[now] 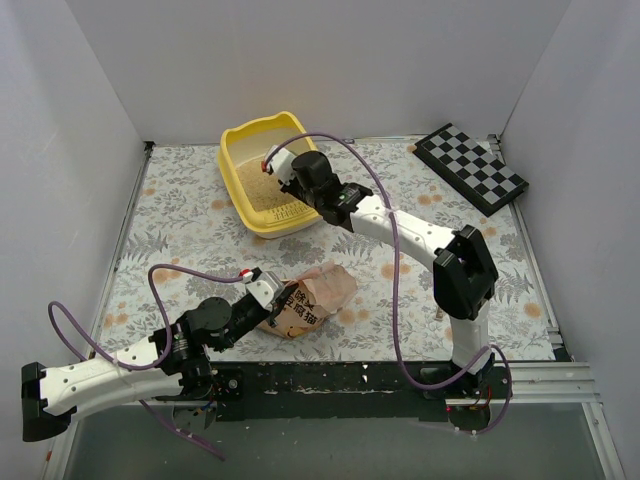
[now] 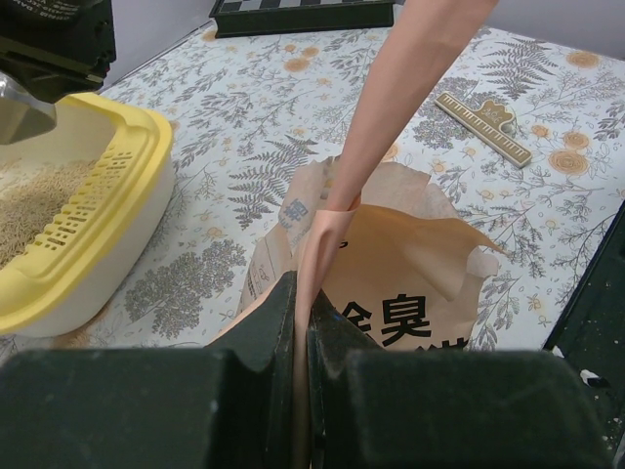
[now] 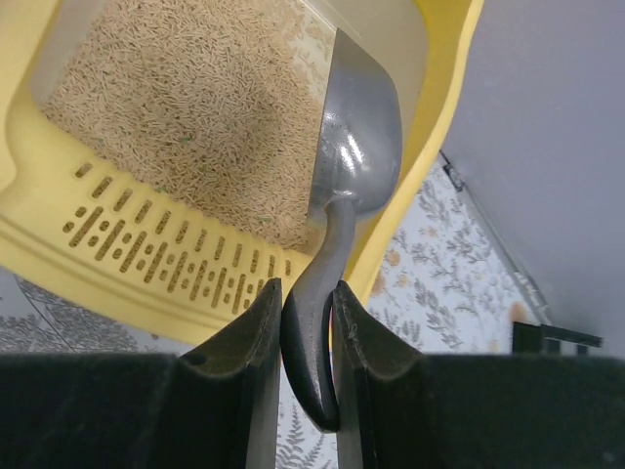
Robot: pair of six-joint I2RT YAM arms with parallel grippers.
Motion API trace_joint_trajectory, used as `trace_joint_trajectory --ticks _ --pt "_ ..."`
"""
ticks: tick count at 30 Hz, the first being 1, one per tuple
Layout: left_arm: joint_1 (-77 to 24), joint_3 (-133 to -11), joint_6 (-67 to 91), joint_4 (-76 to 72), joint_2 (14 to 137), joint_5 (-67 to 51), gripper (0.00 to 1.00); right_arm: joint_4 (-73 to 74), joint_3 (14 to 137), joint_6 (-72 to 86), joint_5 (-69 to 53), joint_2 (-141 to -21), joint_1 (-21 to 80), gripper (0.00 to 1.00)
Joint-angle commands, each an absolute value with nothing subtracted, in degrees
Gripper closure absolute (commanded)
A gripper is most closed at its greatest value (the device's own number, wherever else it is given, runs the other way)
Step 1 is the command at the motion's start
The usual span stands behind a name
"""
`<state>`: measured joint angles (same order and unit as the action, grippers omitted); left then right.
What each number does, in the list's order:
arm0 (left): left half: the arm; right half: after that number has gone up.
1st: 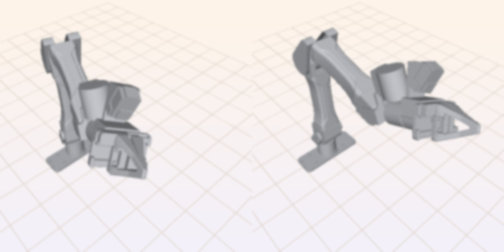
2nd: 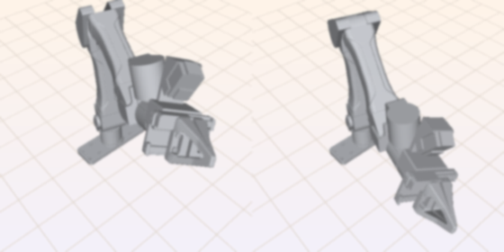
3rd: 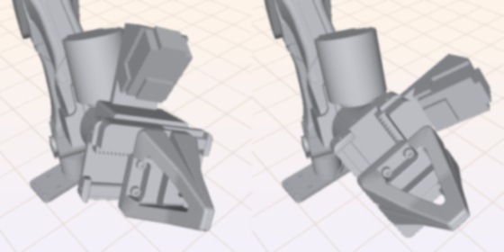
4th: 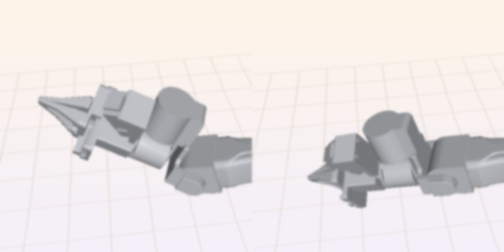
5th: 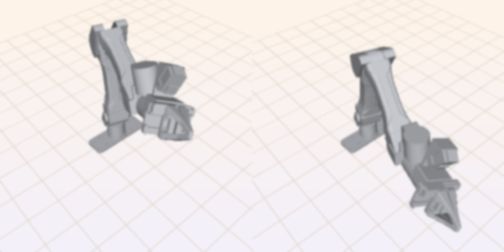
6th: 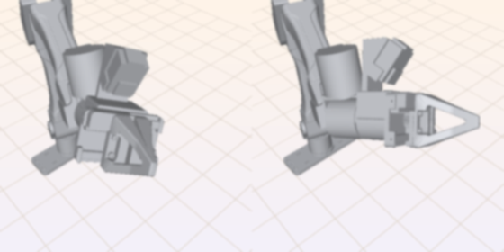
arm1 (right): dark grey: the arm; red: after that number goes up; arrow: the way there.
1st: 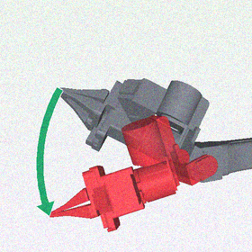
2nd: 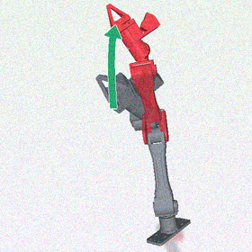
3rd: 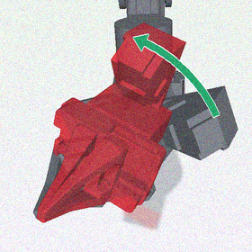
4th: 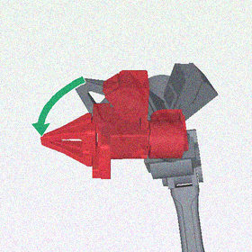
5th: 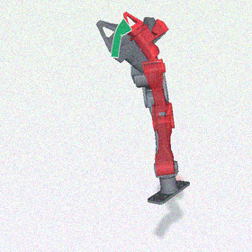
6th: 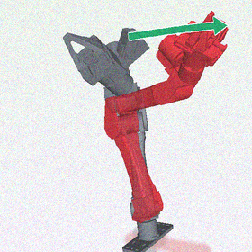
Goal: Fill the litter box with clean litter
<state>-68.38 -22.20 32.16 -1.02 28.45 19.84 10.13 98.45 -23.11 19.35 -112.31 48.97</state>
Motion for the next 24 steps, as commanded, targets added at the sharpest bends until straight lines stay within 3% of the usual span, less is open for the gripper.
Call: trace_joint_trajectory --ticks 1,8,18,24 --pt "-68.56 -24.61 32.34 -2.29 27.86 20.74 1.00 -1.58 98.87 -34.01 25.05 -105.82 51.24 0.99" --pt "-68.55 -24.43 32.26 -2.37 27.68 21.36 1.00 -2.19 96.52 -32.97 26.89 -98.28 52.21 0.99" --pt "-68.64 -24.52 31.99 -2.20 27.42 18.99 1.00 -8.44 69.81 -19.44 35.25 -72.98 46.33 0.99" --pt "-68.56 -24.26 31.55 -2.20 27.07 18.72 1.00 -8.95 53.29 2.86 20.53 -60.22 31.32 0.99"
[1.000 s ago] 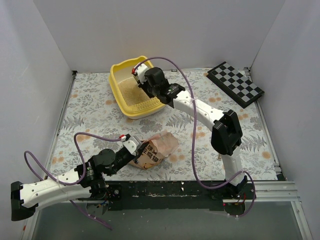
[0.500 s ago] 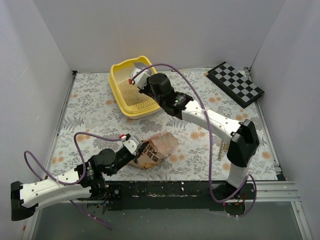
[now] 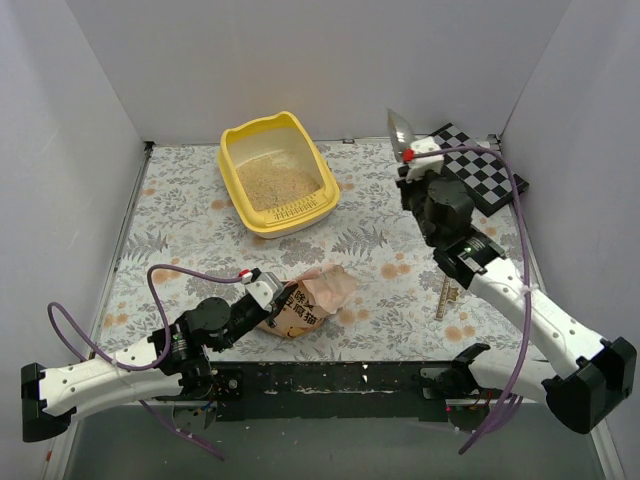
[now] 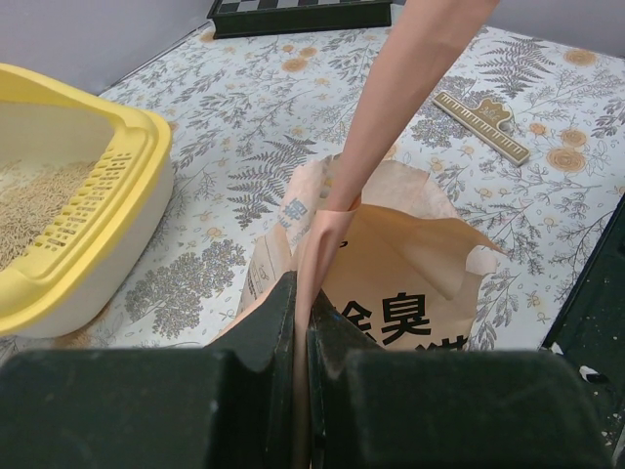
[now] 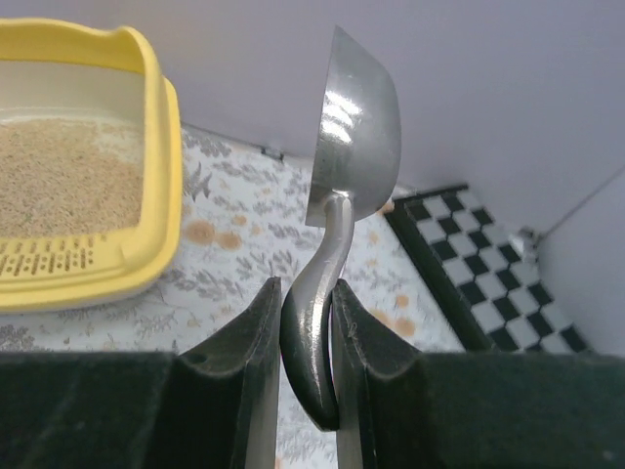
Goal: Fill the litter box with clean litter
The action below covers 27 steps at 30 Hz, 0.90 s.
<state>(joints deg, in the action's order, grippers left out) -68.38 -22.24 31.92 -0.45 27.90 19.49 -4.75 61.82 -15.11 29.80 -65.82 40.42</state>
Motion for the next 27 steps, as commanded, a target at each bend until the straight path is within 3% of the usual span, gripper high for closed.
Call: trace_joint_trajectory --ticks 1,8,14,21,27 --pt "-68.55 -24.26 31.47 -2.02 27.16 18.81 1.00 -11.23 49.78 6.90 17.96 -58.55 28.33 0.99" --pt "-68.55 -23.99 31.20 -2.11 28.30 19.07 1.00 -28.62 30.26 29.41 3.62 -54.05 16.18 0.99" --pt "-68.64 -23.99 31.03 -1.85 29.62 18.81 1.00 -54.27 14.70 49.02 -5.52 -59.22 8.71 0.99" --pt "-68.55 -23.99 30.76 -1.85 30.85 17.84 1.00 -76.53 10.99 63.00 -16.52 -75.39 4.49 0.99" --pt "-68.55 -24.00 30.76 -1.85 31.03 17.67 1.00 -86.21 12.30 69.16 -19.68 -86.73 4.22 0.99"
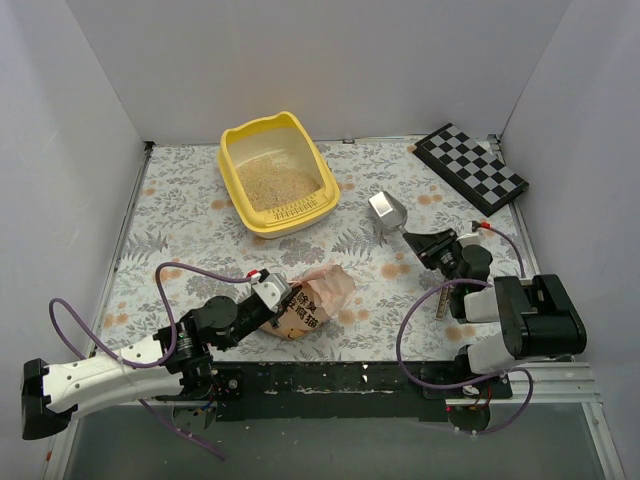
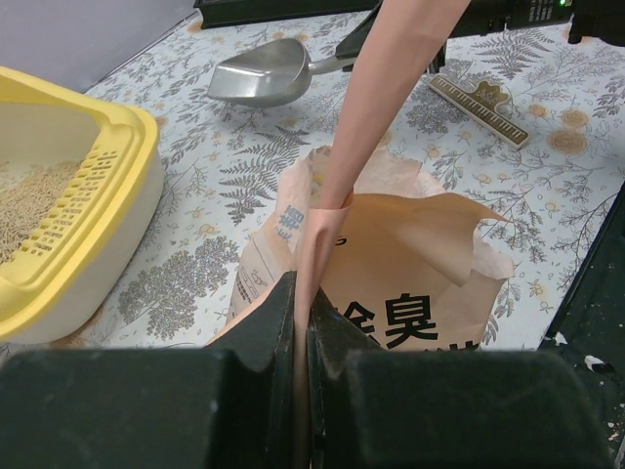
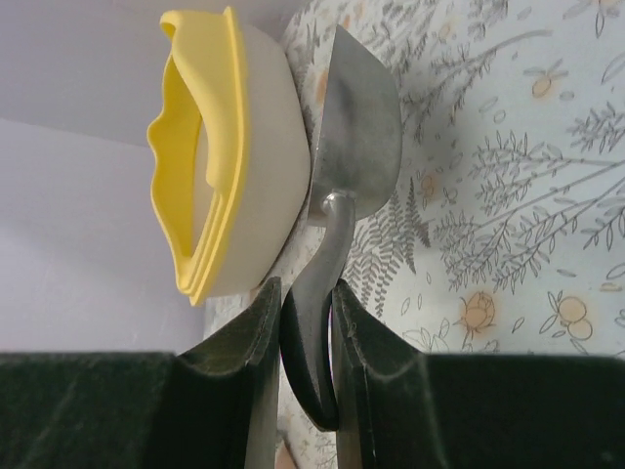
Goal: Fill the litter box with clean litter
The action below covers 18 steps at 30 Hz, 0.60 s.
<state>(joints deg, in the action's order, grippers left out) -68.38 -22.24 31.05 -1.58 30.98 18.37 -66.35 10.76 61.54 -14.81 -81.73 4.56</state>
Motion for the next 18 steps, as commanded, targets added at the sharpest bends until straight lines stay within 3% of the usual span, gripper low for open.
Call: trace_joint_trajectory --ticks 1,3,6,13,15,18 --pt "-68.64 -23.91 30.76 -1.85 31.03 17.67 1.00 -87.26 12.48 70.13 -20.12 -88.31 4.22 0.99" --pt "-68.64 -23.91 30.67 -1.85 31.11 17.75 1.00 -88.94 12.74 70.84 -19.95 -90.52 4.22 0.99" --pt "-68.56 -23.91 30.67 -1.85 31.29 17.84 1.00 -87.89 13.44 70.05 -19.86 -92.10 4.13 0.87" --pt "-68.55 -23.73 30.59 -2.02 31.73 17.93 1.00 -85.70 14.85 68.47 -23.11 -92.38 2.20 0.30" --pt "-68.56 -23.73 30.67 -2.20 31.73 18.10 1.00 -82.20 15.47 66.37 -24.60 -90.80 0.97 0.21" --pt "-68.55 -23.99 31.02 -2.37 31.73 18.54 1.00 -70.54 17.57 59.45 -27.33 -85.36 0.62 0.17"
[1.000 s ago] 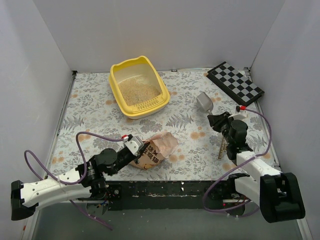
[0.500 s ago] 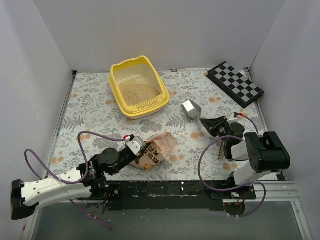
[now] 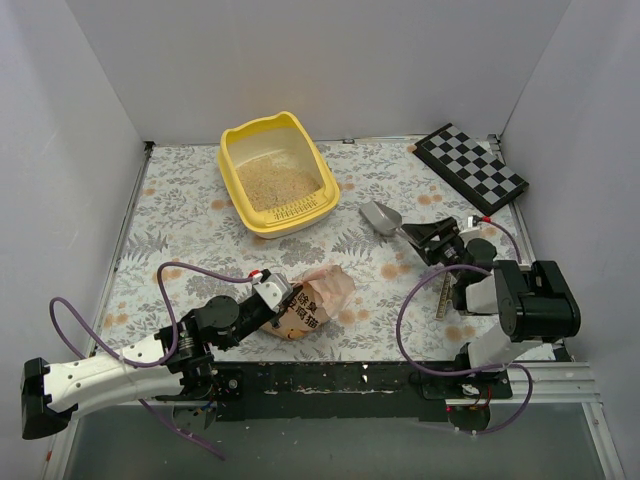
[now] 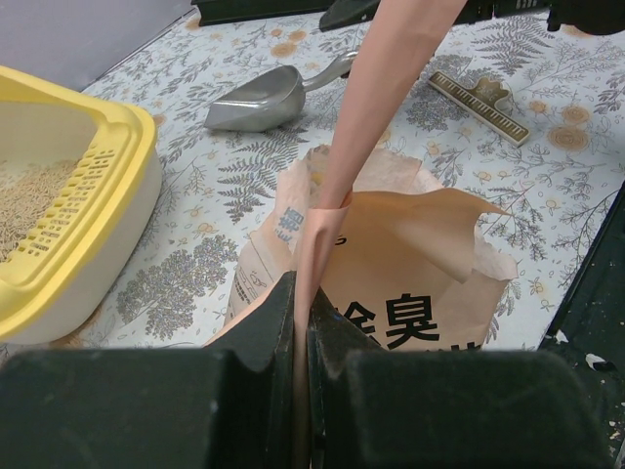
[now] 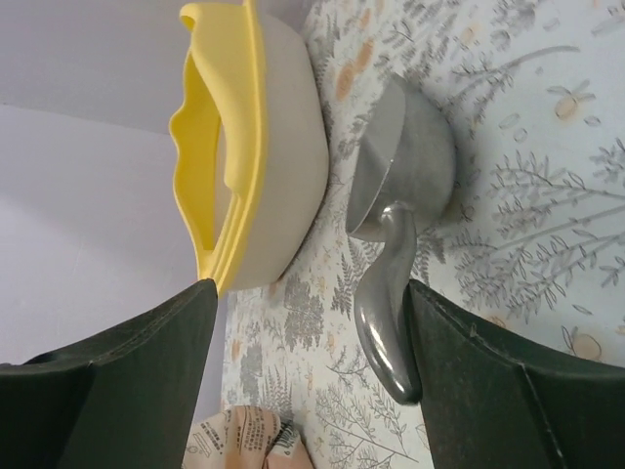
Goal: Fill the litter box with clean litter
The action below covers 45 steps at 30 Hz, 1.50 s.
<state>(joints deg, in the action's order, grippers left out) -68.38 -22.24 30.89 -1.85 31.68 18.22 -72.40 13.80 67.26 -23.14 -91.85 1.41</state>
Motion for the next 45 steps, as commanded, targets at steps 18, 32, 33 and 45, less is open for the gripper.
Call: trace_joint_trajectory --ticks 18,32,33,45 --pt "-68.56 -32.61 31.64 -1.49 35.51 18.20 1.00 -2.81 31.82 17.49 -11.94 -53.79 0.62 0.12" --pt "-63.13 -50.44 25.84 -0.79 53.34 0.56 1.00 -12.40 26.37 5.13 -32.44 -47.64 7.45 0.13" --pt "-59.89 -51.41 26.19 -0.44 54.22 -3.74 1.00 -10.13 27.24 3.10 -31.13 -47.38 9.21 0.13" --pt "-42.71 -45.71 27.68 2.46 54.94 -20.57 1.00 3.95 38.66 -5.53 -30.83 -39.54 11.25 0.09"
